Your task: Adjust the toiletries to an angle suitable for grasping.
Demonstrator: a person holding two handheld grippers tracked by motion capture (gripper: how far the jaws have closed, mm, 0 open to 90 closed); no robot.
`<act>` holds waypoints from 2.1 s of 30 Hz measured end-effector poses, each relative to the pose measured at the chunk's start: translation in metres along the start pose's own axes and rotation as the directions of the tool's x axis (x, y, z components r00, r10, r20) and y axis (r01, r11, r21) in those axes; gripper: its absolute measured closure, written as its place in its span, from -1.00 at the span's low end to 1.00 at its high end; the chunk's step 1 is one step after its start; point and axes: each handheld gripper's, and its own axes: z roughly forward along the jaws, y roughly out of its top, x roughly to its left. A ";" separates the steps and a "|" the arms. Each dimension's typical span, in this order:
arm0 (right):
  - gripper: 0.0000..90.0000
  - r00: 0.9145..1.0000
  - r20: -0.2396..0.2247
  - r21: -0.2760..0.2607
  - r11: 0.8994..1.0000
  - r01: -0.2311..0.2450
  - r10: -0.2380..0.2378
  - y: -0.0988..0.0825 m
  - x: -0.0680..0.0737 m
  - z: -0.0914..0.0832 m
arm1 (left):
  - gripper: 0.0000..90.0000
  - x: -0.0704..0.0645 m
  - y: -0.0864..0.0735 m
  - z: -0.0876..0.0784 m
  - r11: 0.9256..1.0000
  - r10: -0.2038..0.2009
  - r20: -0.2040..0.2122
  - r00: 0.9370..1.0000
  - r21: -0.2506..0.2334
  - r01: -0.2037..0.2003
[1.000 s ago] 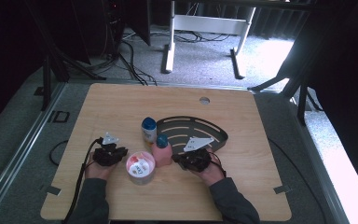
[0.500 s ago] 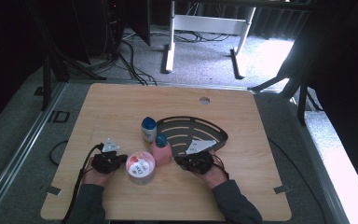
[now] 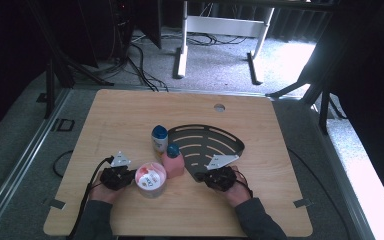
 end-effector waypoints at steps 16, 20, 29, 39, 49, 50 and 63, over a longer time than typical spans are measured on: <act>0.96 0.999 -0.010 0.023 0.999 0.032 -0.032 -0.009 0.013 -0.006 | 0.99 -0.026 -0.006 -0.008 0.999 0.038 0.026 0.999 0.016 -0.038; 0.96 0.999 -0.022 0.018 1.000 0.024 -0.023 -0.013 0.014 -0.012 | 0.99 -0.038 -0.005 -0.009 0.997 0.077 0.057 0.995 0.028 -0.078; 0.96 0.999 -0.035 0.023 0.999 0.029 -0.029 -0.022 0.022 -0.023 | 0.99 -0.065 -0.002 -0.004 0.986 0.160 0.117 0.980 0.027 -0.164; 0.83 0.998 -0.052 0.037 0.998 0.048 -0.046 -0.029 0.029 -0.029 | 0.83 -0.078 0.001 -0.001 0.974 0.225 0.172 0.959 0.000 -0.228; 0.53 0.996 -0.080 0.030 0.999 0.031 -0.028 -0.036 0.023 -0.038 | 0.61 -0.092 0.009 0.005 0.960 0.277 0.206 0.939 -0.025 -0.278; 0.52 0.996 -0.085 0.029 0.999 0.037 -0.034 -0.036 0.022 -0.038 | 0.61 -0.094 0.010 0.006 0.959 0.281 0.220 0.934 -0.027 -0.282; 0.09 0.992 -0.113 0.010 0.998 0.063 -0.061 -0.049 0.019 -0.050 | 0.23 -0.110 0.023 0.019 0.950 0.311 0.265 0.913 -0.061 -0.306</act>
